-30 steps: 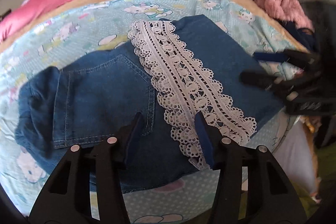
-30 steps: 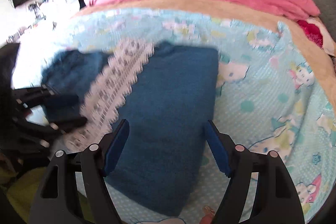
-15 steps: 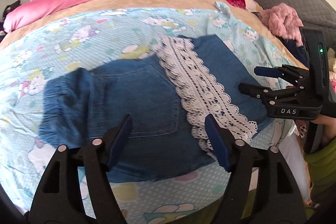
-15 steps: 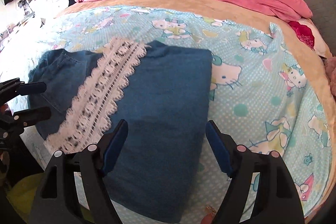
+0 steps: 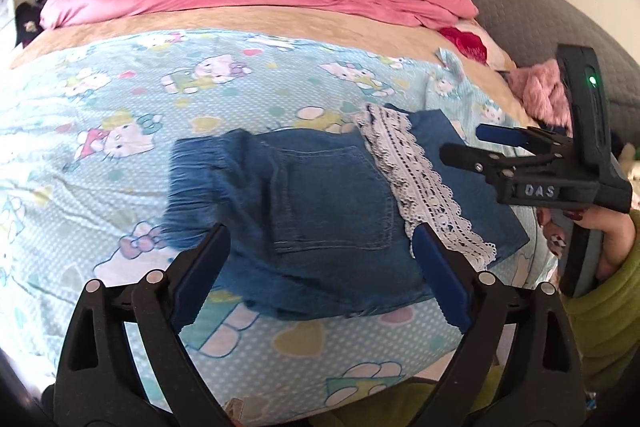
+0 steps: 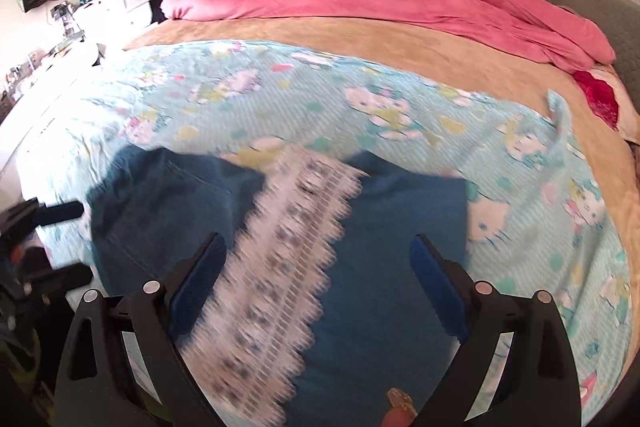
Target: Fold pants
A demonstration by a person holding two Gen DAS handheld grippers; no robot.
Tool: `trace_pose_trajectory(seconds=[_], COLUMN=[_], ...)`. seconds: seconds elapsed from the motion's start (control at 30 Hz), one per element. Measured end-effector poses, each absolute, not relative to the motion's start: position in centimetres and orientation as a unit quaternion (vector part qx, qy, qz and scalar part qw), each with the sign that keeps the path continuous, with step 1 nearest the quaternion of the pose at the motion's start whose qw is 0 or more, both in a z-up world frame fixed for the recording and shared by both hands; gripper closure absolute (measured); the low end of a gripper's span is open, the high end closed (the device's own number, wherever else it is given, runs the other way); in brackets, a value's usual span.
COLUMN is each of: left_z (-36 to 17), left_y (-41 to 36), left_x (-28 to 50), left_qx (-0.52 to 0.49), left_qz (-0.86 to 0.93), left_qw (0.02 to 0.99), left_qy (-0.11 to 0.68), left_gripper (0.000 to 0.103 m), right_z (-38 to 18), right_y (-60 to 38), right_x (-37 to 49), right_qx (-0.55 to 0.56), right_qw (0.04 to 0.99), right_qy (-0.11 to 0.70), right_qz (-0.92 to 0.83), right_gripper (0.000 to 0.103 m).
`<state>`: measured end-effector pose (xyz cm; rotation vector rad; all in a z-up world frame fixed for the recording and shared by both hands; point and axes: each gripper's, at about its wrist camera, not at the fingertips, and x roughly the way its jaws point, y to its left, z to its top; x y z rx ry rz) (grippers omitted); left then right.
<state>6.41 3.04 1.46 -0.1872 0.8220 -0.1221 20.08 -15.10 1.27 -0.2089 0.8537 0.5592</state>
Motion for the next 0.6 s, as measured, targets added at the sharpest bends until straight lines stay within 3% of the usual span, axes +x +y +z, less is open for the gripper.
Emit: trace_pose_trajectory(seconds=[0.47, 0.53, 0.6], left_z=[-2.2, -2.7, -3.1], left_y=[9.2, 9.0, 8.8], left_x=[5.6, 5.9, 6.1], left_qx=[-0.184, -0.184, -0.188], left_qz=[-0.025, -0.031, -0.041], left_qw=[0.880, 0.878, 0.874], left_qy=[0.437, 0.441, 0.446], left_gripper=[0.015, 0.021, 0.040], right_z=[0.7, 0.3, -0.1], right_y=[-3.3, -2.3, -1.2], right_x=[21.4, 21.5, 21.9], right_qx=[-0.098, -0.092, -0.084], right_qw=[0.818, 0.809, 0.800], right_qy=[0.432, 0.439, 0.447], right_qz=[0.367, 0.379, 0.392], right_gripper=[0.011, 0.011, 0.011])
